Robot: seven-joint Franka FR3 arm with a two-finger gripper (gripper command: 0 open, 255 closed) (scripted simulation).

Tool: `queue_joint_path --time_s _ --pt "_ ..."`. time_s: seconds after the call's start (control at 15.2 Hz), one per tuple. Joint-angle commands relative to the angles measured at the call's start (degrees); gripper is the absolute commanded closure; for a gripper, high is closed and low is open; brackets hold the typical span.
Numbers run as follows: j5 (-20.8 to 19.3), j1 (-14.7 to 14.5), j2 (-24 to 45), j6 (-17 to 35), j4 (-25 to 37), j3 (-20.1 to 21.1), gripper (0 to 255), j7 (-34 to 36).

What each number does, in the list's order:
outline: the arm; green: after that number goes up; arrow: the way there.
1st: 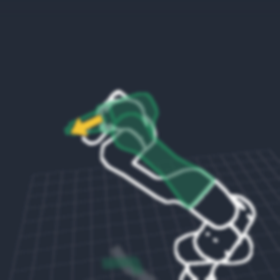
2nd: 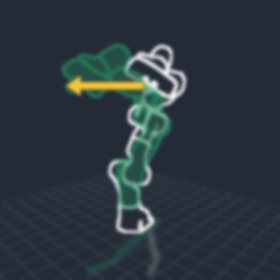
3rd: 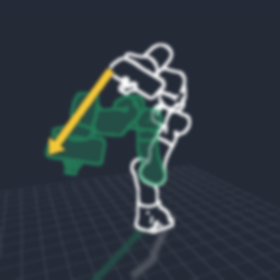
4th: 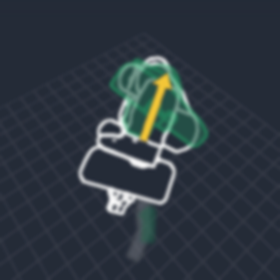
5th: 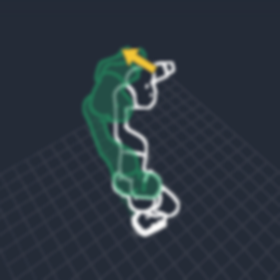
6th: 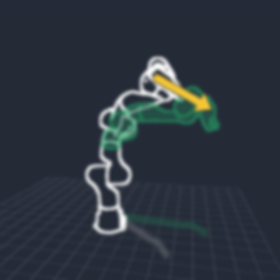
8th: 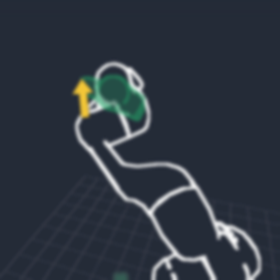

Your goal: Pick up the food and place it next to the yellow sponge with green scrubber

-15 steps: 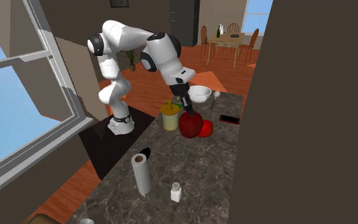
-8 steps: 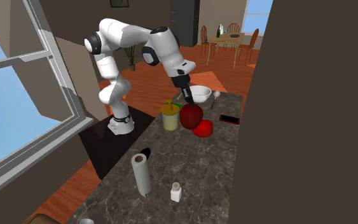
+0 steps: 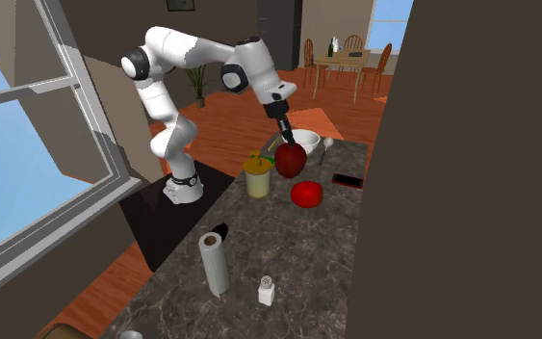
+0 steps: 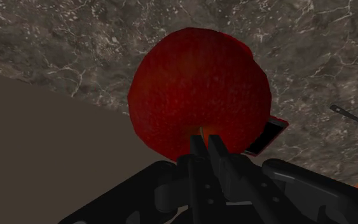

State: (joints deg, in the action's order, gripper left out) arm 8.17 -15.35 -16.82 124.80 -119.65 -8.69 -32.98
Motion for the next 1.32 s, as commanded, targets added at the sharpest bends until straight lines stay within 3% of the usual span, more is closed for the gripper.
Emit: queue_joint_path --time_s 0.0,0.59,1.25 --pt "-0.8 -0.74 -1.48 0.45 -1.45 2.29 255 3.47" --pt "-2.87 -3.69 -6.07 1.65 -6.0 12.17 255 17.19" --pt "-4.83 -6.67 -5.69 1.6 -4.81 23.81 255 32.76"
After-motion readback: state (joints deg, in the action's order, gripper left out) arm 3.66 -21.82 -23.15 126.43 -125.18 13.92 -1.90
